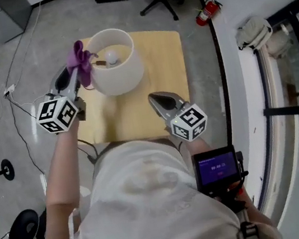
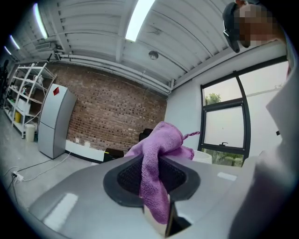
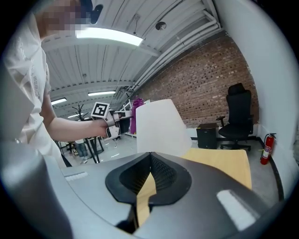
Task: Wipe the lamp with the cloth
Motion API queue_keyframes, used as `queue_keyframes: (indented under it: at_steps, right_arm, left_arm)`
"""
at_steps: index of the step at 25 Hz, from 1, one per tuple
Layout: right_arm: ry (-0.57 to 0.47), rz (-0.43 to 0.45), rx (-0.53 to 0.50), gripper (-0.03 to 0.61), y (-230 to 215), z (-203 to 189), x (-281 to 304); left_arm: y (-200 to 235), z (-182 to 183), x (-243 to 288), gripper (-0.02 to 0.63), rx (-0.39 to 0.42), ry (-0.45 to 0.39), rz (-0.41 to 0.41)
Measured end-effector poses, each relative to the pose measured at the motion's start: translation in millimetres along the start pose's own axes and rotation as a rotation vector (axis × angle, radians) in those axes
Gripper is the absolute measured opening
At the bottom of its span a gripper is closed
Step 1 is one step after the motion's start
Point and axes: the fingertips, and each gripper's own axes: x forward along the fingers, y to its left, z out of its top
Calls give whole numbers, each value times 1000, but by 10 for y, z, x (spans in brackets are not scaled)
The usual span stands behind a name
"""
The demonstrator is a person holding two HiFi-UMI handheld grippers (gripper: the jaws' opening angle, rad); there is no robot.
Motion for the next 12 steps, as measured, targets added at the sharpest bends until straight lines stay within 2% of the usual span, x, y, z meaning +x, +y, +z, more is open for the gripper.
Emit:
queue_keyframes:
  at_steps: [3, 12]
  right_arm:
    - [2, -13, -18, 14, 26, 132, 76]
    - [8, -63, 14, 14, -6, 86, 36]
  left_arm:
    - [123, -35, 80, 84, 22, 41, 6]
    - [202, -647, 206, 83, 26, 164, -6]
